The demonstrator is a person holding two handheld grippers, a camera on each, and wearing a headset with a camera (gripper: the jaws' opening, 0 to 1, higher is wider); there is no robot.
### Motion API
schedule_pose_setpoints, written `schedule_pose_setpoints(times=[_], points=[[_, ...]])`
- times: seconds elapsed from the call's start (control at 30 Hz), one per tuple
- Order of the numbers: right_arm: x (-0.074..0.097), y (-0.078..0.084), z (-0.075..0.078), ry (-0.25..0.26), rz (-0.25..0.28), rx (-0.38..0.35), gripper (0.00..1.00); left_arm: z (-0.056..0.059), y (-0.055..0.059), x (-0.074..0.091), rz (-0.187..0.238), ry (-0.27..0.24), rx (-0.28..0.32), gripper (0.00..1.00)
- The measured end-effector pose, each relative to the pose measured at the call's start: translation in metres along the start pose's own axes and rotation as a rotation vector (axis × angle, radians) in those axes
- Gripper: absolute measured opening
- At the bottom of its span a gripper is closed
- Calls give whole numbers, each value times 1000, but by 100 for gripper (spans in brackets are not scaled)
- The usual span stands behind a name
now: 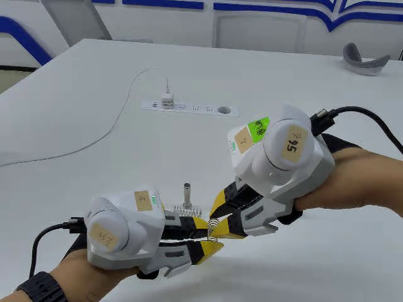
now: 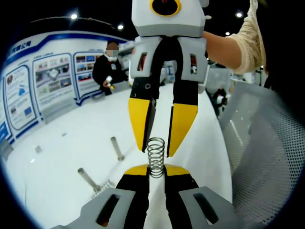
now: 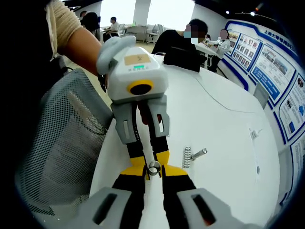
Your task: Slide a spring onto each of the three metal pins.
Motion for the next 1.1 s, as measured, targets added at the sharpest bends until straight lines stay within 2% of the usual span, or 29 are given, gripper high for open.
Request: schedule_pose_setpoints(times=[0.3,0.83,1.1], points=[[-4,3,2,5,16,-34,13,1,-1,0,0,-1,-1,11],[-2,-1,5,18,103,-121,12,-2,-2,2,10,-12,17,11],[-1,3,8,36,103,-140,12,-3,-3,1,13,-15,28,16]])
Point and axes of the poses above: the centre of the closed fingertips' face, and the gripper's own axes: x roughly backward along the fingers, z roughly to its right, y roughly out of its underside, the point moved 2 cm from there along x, roughly backward along the fingers, and after that the axes turned 6 degrees about -z, right-handed, at the moved point
